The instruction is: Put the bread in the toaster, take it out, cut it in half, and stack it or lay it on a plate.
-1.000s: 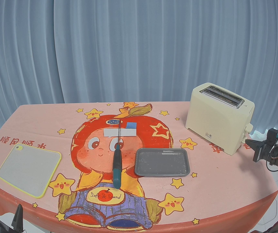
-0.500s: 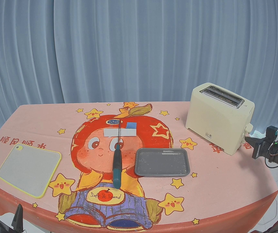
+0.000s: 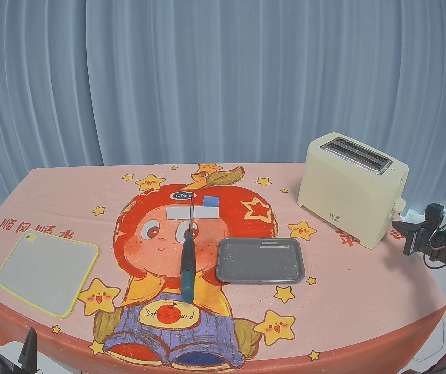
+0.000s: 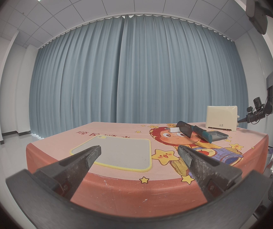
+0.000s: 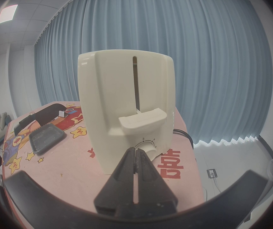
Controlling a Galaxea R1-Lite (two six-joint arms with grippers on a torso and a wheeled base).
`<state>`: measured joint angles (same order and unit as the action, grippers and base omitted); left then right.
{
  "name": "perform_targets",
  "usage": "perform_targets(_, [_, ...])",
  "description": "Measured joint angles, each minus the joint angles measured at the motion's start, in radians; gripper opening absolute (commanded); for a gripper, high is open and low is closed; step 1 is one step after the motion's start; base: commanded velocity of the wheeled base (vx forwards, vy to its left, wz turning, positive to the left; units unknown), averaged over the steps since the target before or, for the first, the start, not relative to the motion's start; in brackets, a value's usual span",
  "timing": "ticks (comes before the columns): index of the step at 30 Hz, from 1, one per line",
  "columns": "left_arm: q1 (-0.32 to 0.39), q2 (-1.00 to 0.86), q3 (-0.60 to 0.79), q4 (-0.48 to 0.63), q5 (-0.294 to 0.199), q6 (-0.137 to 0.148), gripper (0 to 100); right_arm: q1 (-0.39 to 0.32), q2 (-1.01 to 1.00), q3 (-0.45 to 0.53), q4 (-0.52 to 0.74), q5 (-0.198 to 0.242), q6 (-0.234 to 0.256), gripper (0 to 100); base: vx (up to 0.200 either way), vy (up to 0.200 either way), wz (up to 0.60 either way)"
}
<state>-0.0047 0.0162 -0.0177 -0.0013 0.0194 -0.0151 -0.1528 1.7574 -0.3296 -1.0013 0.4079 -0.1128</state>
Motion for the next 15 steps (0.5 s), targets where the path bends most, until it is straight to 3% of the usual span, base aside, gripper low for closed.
perform_targets(15, [0.0,0.0,0.0,0.0,0.0,0.0,100,0.001,0.003,0.007,0.0,0.0,-0.002,0,0.0,0.0,0.0])
